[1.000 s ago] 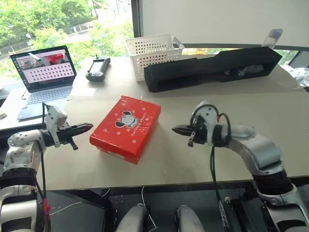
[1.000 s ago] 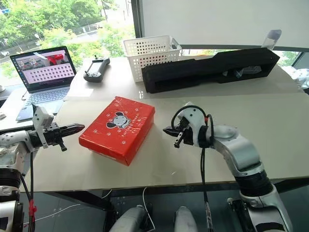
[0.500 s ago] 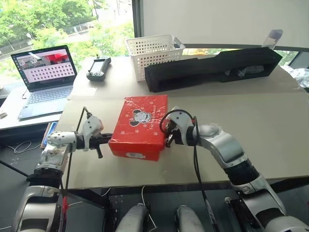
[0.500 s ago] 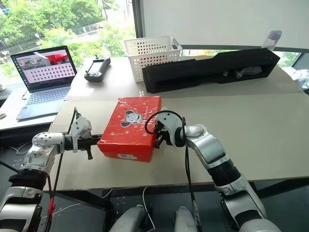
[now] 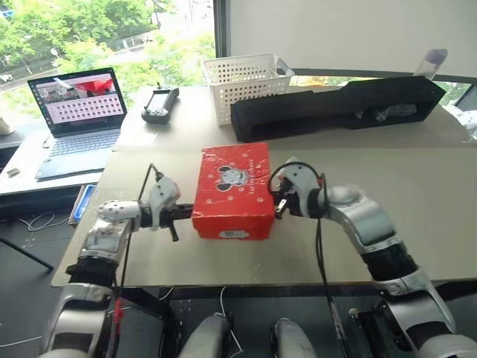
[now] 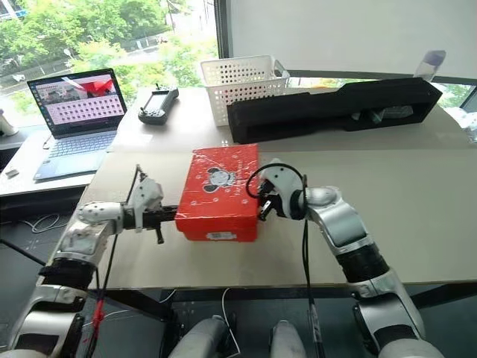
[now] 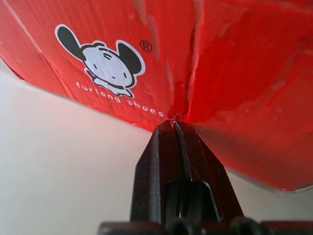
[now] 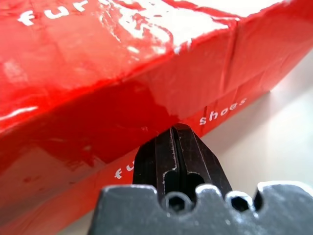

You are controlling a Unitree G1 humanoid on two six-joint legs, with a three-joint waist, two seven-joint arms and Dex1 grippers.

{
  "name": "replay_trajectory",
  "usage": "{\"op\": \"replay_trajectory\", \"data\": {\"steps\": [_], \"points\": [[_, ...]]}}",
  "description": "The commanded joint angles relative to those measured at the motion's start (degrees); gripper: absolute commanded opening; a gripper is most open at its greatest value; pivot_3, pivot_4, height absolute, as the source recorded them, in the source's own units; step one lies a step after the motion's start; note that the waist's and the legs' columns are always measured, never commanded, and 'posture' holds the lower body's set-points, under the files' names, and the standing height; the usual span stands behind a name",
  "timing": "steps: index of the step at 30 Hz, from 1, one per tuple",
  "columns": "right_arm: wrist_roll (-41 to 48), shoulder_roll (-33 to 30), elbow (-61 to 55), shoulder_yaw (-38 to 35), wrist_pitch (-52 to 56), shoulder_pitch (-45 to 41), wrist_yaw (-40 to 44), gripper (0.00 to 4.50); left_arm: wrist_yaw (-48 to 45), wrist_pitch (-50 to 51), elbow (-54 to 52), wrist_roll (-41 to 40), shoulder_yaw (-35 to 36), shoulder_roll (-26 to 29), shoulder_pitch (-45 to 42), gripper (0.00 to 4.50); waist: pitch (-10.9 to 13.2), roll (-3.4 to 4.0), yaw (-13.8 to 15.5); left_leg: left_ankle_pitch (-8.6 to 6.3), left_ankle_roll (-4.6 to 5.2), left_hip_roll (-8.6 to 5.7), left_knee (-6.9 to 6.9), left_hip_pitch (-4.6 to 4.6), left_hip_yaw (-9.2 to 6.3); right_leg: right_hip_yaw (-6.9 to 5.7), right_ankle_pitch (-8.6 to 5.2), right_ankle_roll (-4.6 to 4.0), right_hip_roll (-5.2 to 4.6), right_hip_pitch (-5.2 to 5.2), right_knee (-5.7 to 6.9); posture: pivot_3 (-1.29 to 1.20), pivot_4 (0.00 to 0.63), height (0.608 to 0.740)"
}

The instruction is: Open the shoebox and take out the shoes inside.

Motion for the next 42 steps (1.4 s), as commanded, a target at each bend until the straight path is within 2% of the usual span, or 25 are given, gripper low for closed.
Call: {"op": "replay_trajectory", "data": {"steps": [1, 8, 15, 23, 36, 42], "points": [[0.22, -1.66, -2.81, -1.53, -0.46, 1.78, 0.79, 0.0, -1.28, -4.9, 0.81, -0.07, -4.18, -5.86, -4.51, 0.06, 0.0, 0.0, 0.03, 0.0, 0.0, 0.0, 0.0, 0.0, 0.0, -0.01, 0.0, 0.0, 0.0, 0.04, 0.0, 0.0, 0.15, 0.738], [-0.57, -4.74, -2.61, -6.32, -0.61, 5.33, -1.2, 0.0, -0.47, -9.09, 9.31, 2.45, -6.24, -13.71, -9.08, 0.06, 0.0, -0.01, -0.13, 0.01, 0.01, 0.03, 0.06, 0.03, 0.0, -0.03, -0.03, 0.04, -0.01, 0.2, -0.04, 0.0, 0.15, 0.738], [-2.21, -2.34, 1.94, -8.48, -3.01, 3.06, -4.95, 0.0, -0.11, -8.11, 6.12, 3.37, -7.91, -17.82, -7.8, 0.06, 0.0, -0.01, -0.16, 0.01, 0.03, 0.03, 0.1, 0.04, 0.0, -0.07, -0.04, 0.07, -0.01, 0.25, -0.05, 0.0, 0.15, 0.738], [-4.11, 0.72, 4.45, -6.39, -4.11, 0.65, -3.51, 0.0, -0.12, -6.65, 2.89, 3.32, -7.03, -16.1, -5.58, 0.06, -0.02, 0.0, -0.6, 0.01, 0.03, 0.03, 0.12, 0.18, 0.0, -0.07, -0.04, 0.06, 0.01, 0.37, -0.04, 0.0, 0.15, 0.738], [-6.76, -1.01, 0.73, -3.51, -1.81, 4.6, 0.09, 0.0, 1.23, -7.99, 8.35, 4.15, -4.15, -11.35, -9.23, 0.06, -0.03, 0.0, -1.87, 0.01, 0.02, 0.08, 0.11, 0.38, 0.0, -0.05, -0.22, 0.36, 0.03, 0.44, 0.06, 0.0, 0.15, 0.738], [-9.08, -2.38, 6.76, -5.96, -5.53, 4.04, -2.23, 0.0, 0.49, -6.21, 6.08, 3.17, -3.06, -9.41, -9.42, 0.06, -0.03, 0.0, -1.95, 0.01, 0.02, 0.08, 0.11, 0.38, 0.01, -0.02, -0.2, 0.33, 0.04, 0.44, 0.03, 0.0, 0.15, 0.738]]}}
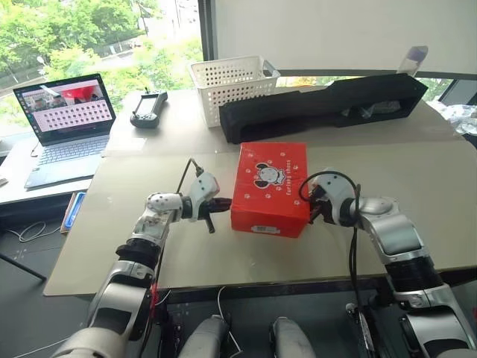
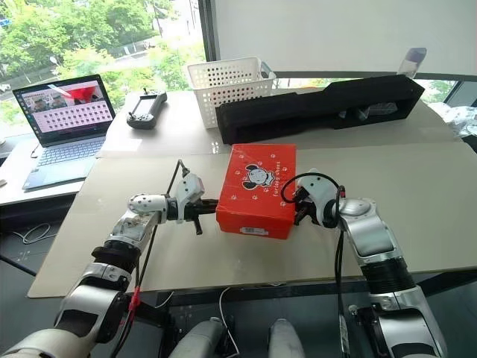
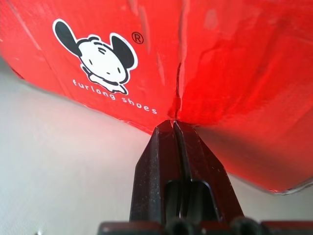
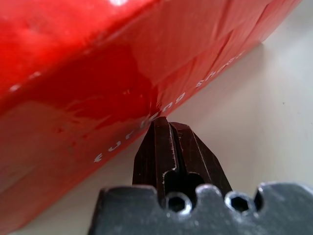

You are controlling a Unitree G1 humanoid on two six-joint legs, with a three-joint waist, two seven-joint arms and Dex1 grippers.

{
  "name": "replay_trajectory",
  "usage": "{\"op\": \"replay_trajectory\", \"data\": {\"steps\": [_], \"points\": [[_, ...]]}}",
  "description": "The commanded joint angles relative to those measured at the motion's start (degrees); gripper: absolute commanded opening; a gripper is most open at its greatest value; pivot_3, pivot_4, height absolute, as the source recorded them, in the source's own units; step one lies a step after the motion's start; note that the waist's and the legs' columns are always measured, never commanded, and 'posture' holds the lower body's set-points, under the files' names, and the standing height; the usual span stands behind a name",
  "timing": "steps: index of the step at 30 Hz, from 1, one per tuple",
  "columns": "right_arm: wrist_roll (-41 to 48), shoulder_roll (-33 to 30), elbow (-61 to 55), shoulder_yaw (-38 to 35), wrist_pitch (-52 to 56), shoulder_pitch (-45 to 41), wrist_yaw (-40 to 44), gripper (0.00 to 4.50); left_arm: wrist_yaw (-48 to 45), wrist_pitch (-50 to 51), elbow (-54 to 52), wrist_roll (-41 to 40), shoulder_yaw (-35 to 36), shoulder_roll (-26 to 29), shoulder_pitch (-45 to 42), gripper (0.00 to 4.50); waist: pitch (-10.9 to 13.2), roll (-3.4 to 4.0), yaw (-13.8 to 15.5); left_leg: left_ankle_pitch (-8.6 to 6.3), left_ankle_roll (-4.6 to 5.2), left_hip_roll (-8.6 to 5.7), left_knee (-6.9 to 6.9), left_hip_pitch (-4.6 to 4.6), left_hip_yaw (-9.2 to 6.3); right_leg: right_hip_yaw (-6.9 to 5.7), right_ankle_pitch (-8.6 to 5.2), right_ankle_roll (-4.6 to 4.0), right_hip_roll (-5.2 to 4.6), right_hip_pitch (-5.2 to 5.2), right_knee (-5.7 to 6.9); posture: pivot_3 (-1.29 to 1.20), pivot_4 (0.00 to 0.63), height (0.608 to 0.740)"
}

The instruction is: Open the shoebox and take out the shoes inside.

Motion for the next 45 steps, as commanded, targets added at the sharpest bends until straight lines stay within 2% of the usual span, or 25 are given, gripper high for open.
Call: {"op": "replay_trajectory", "data": {"steps": [1, 4, 8, 13, 17, 20, 25, 27, 29, 37, 45], "points": [[-0.93, -0.16, 2.94, -0.87, -3.71, -1.67, -1.94, 0.0, -2.09, 0.27, -5.87, -2.72, -0.26, -0.03, -0.86, 0.06, 0.01, 0.0, 0.15, 0.0, 0.0, 0.0, 0.0, -0.01, 0.0, 0.0, 0.02, -0.03, 0.0, -0.01, 0.0, 0.0, 0.15, 0.738], [-2.29, -0.88, 6.94, -1.73, -6.58, -3.01, -3.82, 0.0, -1.84, 2.79, -10.7, -3.95, 0.95, 2.32, 1.78, 0.06, 0.01, 0.0, 0.17, 0.0, 0.0, -0.01, 0.0, -0.02, 0.0, 0.02, 0.09, -0.14, -0.01, -0.03, 0.0, 0.0, 0.15, 0.738], [-2.04, -1.5, 11.85, -3.42, -9.78, -5.09, -4.86, 0.0, -1.37, 8.2, -22.16, -7.11, 2.22, 5.6, 8.19, 0.06, 0.01, 0.0, -0.15, 0.0, 0.0, 0.0, -0.05, -0.02, 0.01, 0.06, 0.17, -0.31, 0.01, -0.06, 0.01, 0.0, 0.15, 0.738], [-1.22, -1.71, 14.77, -4.47, -11.28, -6.36, -4.86, 0.0, 1.34, 11.53, -27.69, -7.84, 2.89, 8.44, 13.05, 0.06, 0.01, 0.01, 0.11, 0.0, 0.0, 0.0, -0.09, -0.01, 0.01, 0.09, 0.18, -0.34, 0.02, -0.07, 0.01, 0.0, 0.15, 0.738], [-0.77, -1.96, 14.84, -4.51, -11.81, -6.17, -3.46, 0.0, 2.17, 14.55, -33.98, -11.07, 6.1, 11.54, 17.9, 0.06, 0.01, 0.01, -0.02, 0.0, 0.0, 0.01, -0.09, 0.0, 0.02, 0.1, 0.16, -0.35, 0.02, -0.07, 0.01, 0.0, 0.15, 0.738], [-0.02, -1.9, 13.55, -3.95, -12.46, -5.65, -1.06, 0.0, 2.78, 15.81, -42.16, -15.99, 11.48, 13.44, 26.2, 0.06, 0.01, 0.03, -0.45, -0.01, 0.0, 0.03, -0.16, -0.01, 0.03, 0.13, 0.12, -0.4, 0.01, -0.12, -0.02, 0.0, 0.15, 0.738], [1.05, -2.7, 14.58, -4.64, -14.89, -5.9, 1.95, 0.0, 8.14, 18.7, -53.54, -23.86, 18.87, 11.87, 38.04, 0.06, 0.03, 0.04, -0.74, -0.03, -0.03, 0.1, -0.23, 0.01, 0.02, 0.13, 0.07, -0.45, 0.01, -0.14, -0.02, 0.0, 0.15, 0.738], [1.48, -3.19, 15.47, -4.84, -15.75, -6.57, 3.32, 0.0, 10.23, 19.01, -57.2, -25.53, 20.13, 10.93, 41.61, 0.06, 0.03, 0.05, -0.61, -0.04, -0.05, 0.1, -0.21, 0.05, 0.02, 0.12, -0.1, -0.19, -0.01, -0.08, -0.01, 0.0, 0.15, 0.738], [2.3, -3.91, 15.45, -4.75, -16.24, -7.01, 5.88, 0.0, 12.01, 18.24, -59.99, -26.08, 20.37, 10.03, 44.13, 0.06, 0.03, 0.05, -0.46, -0.04, -0.05, 0.1, -0.2, 0.06, 0.03, 0.13, -0.29, -0.35, -0.04, -0.04, -0.04, 0.0, 0.15, 0.738], [7.56, -6.49, 10.89, -3.94, -13.5, -6.49, 17.32, 0.0, 13.45, 14.82, -62.49, -26.79, 17.46, 8.07, 45.78, 0.06, 0.03, 0.04, 0.46, -0.04, -0.06, 0.11, -0.2, 0.08, 0.09, 0.13, -0.35, -0.48, -0.07, -0.04, -0.02, 0.0, 0.15, 0.738], [9.48, -6.07, 9.32, -3.66, -11.29, -7.33, 19.74, 0.0, 13.24, 13.25, -60.94, -25.02, 14.53, 9.6, 45.72, 0.06, 0.03, 0.04, 0.22, -0.06, -0.07, 0.14, -0.22, 0.07, 0.16, 0.17, -0.38, -0.54, -0.09, -0.07, -0.02, 0.0, 0.15, 0.738]]}}
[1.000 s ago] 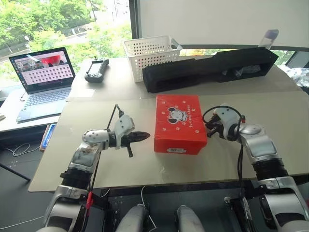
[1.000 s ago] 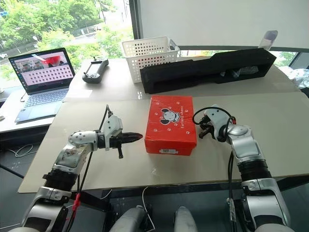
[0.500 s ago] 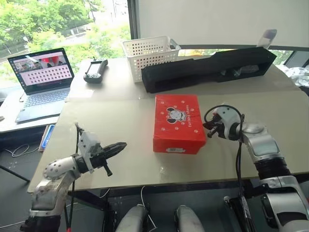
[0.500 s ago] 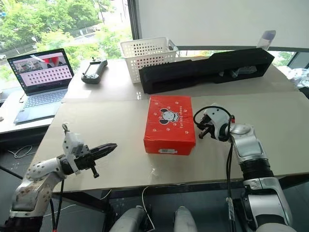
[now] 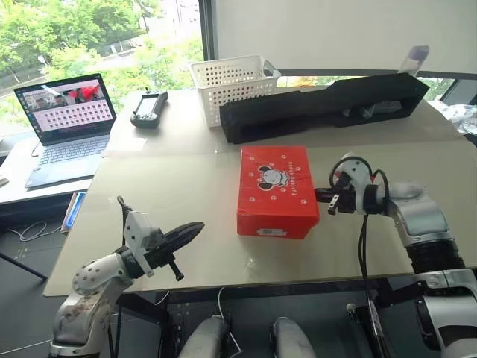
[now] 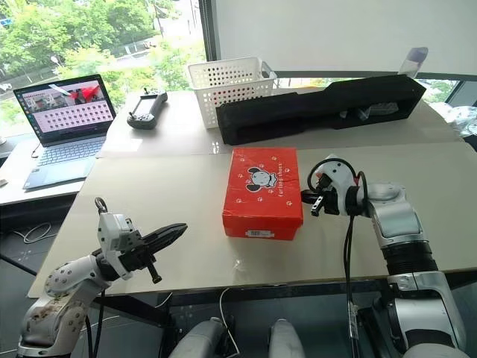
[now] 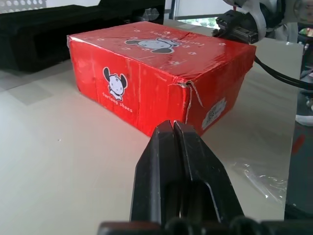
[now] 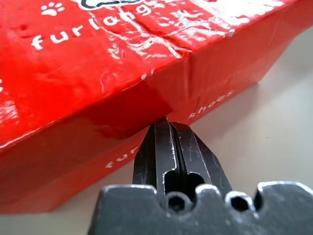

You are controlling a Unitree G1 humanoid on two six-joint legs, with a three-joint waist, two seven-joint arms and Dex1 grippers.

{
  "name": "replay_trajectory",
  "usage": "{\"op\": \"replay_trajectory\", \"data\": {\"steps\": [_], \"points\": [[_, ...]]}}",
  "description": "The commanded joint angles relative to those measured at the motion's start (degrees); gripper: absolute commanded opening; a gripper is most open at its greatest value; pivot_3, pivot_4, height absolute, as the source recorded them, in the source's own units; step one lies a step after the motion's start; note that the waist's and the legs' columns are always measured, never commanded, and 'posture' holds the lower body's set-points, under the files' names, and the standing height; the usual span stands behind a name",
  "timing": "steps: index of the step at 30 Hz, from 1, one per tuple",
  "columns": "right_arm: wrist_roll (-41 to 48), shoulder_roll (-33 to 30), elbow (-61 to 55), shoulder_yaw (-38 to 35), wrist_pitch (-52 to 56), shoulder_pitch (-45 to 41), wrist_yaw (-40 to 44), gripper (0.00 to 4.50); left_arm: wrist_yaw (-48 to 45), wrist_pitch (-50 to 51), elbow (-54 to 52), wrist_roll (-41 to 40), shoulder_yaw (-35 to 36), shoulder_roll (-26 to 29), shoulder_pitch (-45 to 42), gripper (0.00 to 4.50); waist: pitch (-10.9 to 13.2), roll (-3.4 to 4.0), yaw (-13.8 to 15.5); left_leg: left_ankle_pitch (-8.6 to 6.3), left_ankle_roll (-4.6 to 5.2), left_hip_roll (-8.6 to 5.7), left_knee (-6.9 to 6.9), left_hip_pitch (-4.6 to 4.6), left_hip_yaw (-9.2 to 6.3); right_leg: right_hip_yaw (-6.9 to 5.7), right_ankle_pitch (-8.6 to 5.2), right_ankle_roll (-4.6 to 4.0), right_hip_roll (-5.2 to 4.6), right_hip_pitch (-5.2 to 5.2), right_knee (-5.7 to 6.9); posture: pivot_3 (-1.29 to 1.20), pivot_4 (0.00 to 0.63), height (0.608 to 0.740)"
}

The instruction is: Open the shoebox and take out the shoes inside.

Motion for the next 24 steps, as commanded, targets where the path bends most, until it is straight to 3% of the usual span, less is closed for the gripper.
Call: {"op": "replay_trajectory", "data": {"steps": [1, 18, 22, 24], "points": [[2.26, 0.1, -3.14, -0.83, 1.35, -1.7, 1.31, 0.0, 0.32, -1.55, -0.92, 0.32, -0.71, 0.63, -0.13, 0.06, 0.0, 0.0, 0.01, 0.0, 0.0, 0.0, 0.0, 0.0, 0.0, 0.0, -0.01, 0.01, 0.0, -0.01, 0.0, 0.0, 0.15, 0.738], [1.35, -1.16, -9.67, 2.89, 5.2, -12.69, 4.23, 0.0, 1.11, -1.19, -2.39, 0.1, -2.76, 1.93, 0.42, 0.06, 0.01, 0.01, 0.24, -0.01, -0.01, -0.02, -0.04, -0.08, 0.02, -0.05, -0.07, 0.04, -0.3, -0.08, -0.01, 0.0, 0.15, 0.738], [-2.05, 1.79, -15.25, 9.28, 7.3, -19.09, 2.57, 0.0, 1.13, -1.12, -2.27, 0.09, -3.13, 2.17, 0.21, 0.06, 0.02, 0.04, -0.32, -0.01, -0.01, -0.01, -0.05, -0.11, 0.02, -0.03, -0.07, 0.04, -0.32, -0.16, 0.02, 0.0, 0.15, 0.738], [-1.81, 8.52, -15.34, 7.85, 7.83, -24.69, -4.4, 0.0, 1.08, -1.15, -2.08, 0.09, -3.28, 2.3, 0.02, 0.06, 0.02, 0.04, -1.1, -0.02, -0.02, 0.0, -0.08, -0.13, 0.06, -0.06, -0.07, 0.04, -0.37, -0.23, 0.06, 0.0, 0.15, 0.738]]}}
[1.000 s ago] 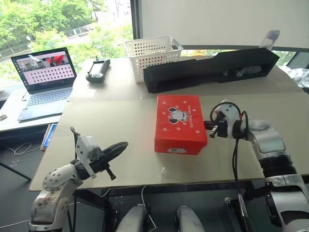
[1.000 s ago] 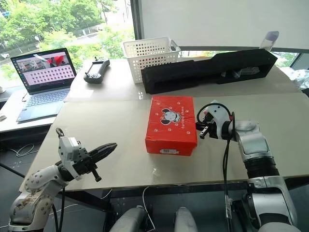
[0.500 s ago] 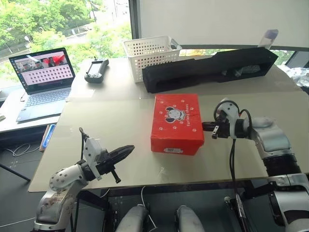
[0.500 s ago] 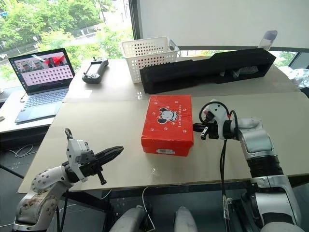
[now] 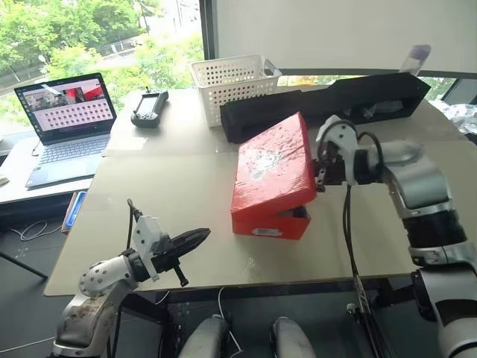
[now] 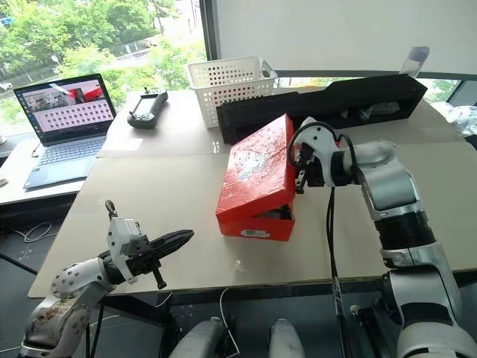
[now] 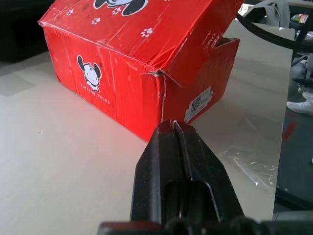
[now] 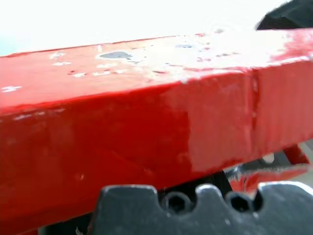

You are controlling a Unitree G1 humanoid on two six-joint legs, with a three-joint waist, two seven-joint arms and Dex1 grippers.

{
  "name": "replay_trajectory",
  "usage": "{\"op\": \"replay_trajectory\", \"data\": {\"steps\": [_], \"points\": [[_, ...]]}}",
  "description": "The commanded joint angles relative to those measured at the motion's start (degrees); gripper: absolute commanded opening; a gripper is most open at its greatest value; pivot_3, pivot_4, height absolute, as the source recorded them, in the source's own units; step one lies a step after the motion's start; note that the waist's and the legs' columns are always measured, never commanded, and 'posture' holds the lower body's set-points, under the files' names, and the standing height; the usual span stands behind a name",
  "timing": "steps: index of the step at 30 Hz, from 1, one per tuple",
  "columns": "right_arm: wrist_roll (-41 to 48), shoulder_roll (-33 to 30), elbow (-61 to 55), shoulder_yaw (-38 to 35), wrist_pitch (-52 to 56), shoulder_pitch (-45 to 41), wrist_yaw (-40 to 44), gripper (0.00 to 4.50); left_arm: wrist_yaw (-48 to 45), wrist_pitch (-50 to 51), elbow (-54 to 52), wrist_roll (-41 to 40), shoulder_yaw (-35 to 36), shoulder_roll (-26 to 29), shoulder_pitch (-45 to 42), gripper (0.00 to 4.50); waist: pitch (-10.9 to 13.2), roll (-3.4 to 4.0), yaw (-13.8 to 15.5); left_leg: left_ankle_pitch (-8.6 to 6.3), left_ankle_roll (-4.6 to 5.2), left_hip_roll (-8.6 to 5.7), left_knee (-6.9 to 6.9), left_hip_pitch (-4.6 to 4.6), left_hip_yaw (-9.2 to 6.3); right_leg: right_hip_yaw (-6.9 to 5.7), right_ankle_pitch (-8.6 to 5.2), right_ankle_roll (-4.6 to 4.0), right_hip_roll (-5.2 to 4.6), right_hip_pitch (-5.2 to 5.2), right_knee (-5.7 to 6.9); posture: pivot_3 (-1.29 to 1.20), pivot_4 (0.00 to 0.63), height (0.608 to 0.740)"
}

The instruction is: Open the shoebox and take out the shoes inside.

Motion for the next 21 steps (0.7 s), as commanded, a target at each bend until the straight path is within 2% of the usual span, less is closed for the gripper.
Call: {"op": "replay_trajectory", "data": {"steps": [1, 2, 3, 6, 10, 16, 18, 21], "points": [[2.38, 13.47, -2.13, -5.6, 3.1, -12.72, -14.86, 0.0, 0.0, -0.63, -1.71, -0.62, -0.21, 0.61, -0.67, 0.06, 0.0, 0.0, -0.94, -0.02, -0.02, 0.02, -0.02, 0.01, 0.0, 0.01, -0.01, -0.02, 0.0, -0.04, 0.03, 0.0, 0.15, 0.738], [6.0, 17.9, -1.76, -9.8, 5.97, -15.38, -18.76, 0.0, -0.02, -0.61, -1.68, -0.58, -0.33, 0.69, -0.79, 0.06, 0.0, 0.01, -1.27, -0.02, -0.03, 0.01, -0.06, 0.01, 0.0, 0.03, -0.01, -0.03, 0.01, -0.1, 0.05, 0.0, 0.15, 0.738], [7.37, 18.97, -3.09, -10.92, 6.98, -15.32, -19.01, 0.0, -0.02, -0.54, -1.69, -0.6, -0.46, 0.74, -0.91, 0.06, 0.01, 0.02, -1.49, -0.02, -0.03, 0.01, -0.08, 0.01, 0.0, 0.03, 0.0, -0.05, 0.03, -0.15, 0.1, 0.0, 0.15, 0.738], [6.36, 16.25, -5.4, -9.38, 8.43, -11.66, -17.16, 0.0, 0.19, -0.54, -1.71, -0.61, -0.73, 0.88, -1.11, 0.06, -0.17, -0.25, 0.4, -0.04, -0.11, -0.01, -0.17, -0.04, -0.12, -0.1, 0.37, -0.17, 0.32, -0.58, 0.21, 0.0, 0.15, 0.738], [5.08, 12.46, -4.85, -8.32, 8.5, -8.22, -17.66, 0.0, 0.36, -0.52, -2.01, -0.79, -1.0, 1.01, -0.82, 0.06, -0.23, -0.38, 2.12, -0.21, -0.26, -0.05, -0.15, 0.09, -0.15, -0.16, 0.39, -0.2, 0.41, -0.29, -0.05, 0.0, 0.15, 0.738], [4.32, 8.04, -4.21, -7.99, 8.87, -4.78, -18.2, 0.0, 0.02, 1.29, -3.03, -3.19, -0.41, 1.77, -2.01, 0.06, -0.15, -0.22, 0.88, -0.19, -0.28, 0.1, -0.11, -0.11, 0.11, 0.1, 0.49, -0.39, 0.44, -0.49, 0.09, 0.0, 0.15, 0.738], [4.15, 6.78, -4.36, -7.54, 9.8, -4.46, -18.38, 0.0, -0.38, 3.35, -2.41, -5.99, 1.6, 3.03, -4.5, 0.06, -0.15, -0.22, 0.64, -0.19, -0.28, 0.14, -0.12, -0.08, 0.11, 0.08, 0.36, -0.56, 0.46, -0.48, 0.1, 0.0, 0.15, 0.738], [3.74, 5.04, -4.43, -6.76, 11.63, -4.1, -18.22, 0.0, -3.26, 6.09, 2.82, -9.52, 5.64, 7.75, -11.87, 0.06, -0.13, -0.22, 0.46, -0.18, -0.27, 0.15, -0.05, -0.1, 0.1, 0.09, 0.37, -0.5, 0.5, -0.52, 0.19, 0.0, 0.15, 0.738]]}}
